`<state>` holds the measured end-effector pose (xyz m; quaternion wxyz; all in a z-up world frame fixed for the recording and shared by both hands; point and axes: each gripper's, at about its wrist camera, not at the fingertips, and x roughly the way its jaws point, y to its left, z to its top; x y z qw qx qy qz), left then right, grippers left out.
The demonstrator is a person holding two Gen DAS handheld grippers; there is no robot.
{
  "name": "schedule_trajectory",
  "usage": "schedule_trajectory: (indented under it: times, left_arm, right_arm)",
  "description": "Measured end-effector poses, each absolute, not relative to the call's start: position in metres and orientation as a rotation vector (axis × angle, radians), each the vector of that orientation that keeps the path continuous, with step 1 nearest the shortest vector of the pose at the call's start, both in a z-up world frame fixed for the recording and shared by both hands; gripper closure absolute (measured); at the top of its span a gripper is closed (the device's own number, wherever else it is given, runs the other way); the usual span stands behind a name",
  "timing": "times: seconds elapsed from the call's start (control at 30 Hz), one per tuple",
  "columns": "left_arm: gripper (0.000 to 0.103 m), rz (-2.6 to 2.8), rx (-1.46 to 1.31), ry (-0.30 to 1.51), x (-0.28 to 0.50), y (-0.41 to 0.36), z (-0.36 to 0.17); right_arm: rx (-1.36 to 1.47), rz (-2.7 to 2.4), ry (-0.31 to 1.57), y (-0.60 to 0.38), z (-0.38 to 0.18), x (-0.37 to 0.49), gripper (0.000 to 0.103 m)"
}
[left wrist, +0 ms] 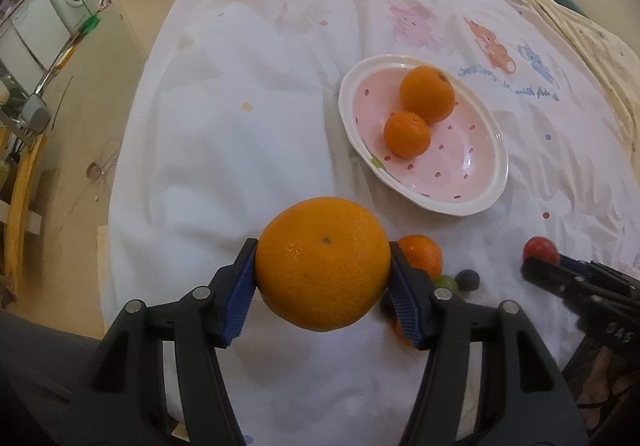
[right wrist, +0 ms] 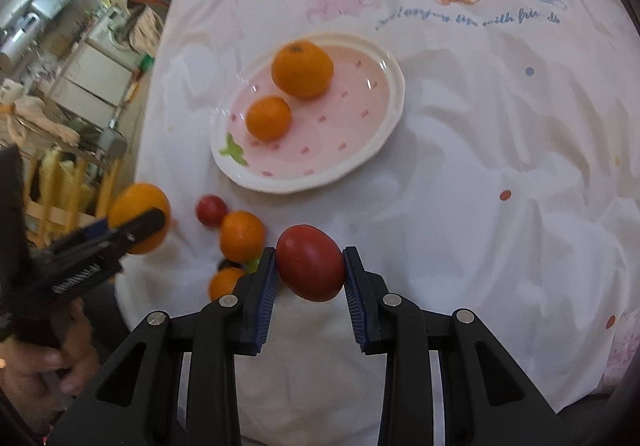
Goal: Organize fruits
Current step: 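Lower the large orange onto the plate with the left gripper while the right gripper places the tomato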
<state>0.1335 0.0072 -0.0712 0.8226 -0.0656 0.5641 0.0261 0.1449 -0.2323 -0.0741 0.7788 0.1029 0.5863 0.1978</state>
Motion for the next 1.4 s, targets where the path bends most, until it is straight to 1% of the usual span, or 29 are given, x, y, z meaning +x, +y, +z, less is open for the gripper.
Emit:
schedule_trajectory:
  times: [0.3,0.57,0.73,0.87,1.2,1.4]
  left_arm:
    - [0.046,0.033,-0.143,1.213,0.145,0.006,-0.056]
    - [0.046,0.014,-0.088,1.129,0.172,0.002,-0.013]
    - [0.046,0.017,-0.049,1.087,0.194,0.001,0.002]
    - [0.046,0.017,-0.026,1.081,0.214,-0.004,0.000]
    - [0.046,0.001,0.006,1.085,0.252,-0.020,-0.017]
    - [0.045,0.028,-0.023,1.083,0.271,-0.018,-0.034]
  right_arm:
    - [0.312,0.427,1.162,-0.245,-0.046,0.153,0.069]
    - [0.354,0.430,1.031,-0.259,-0.015,0.175,0.069]
    - [0.369,0.413,0.933,-0.266,0.002,0.192,0.069]
    - [0.363,0.405,0.932,-0.266,0.000,0.210,0.069]
    - [0.335,0.400,0.996,-0.257,-0.021,0.257,0.069]
    - [0.303,0.407,1.036,-0.250,-0.037,0.279,0.069]
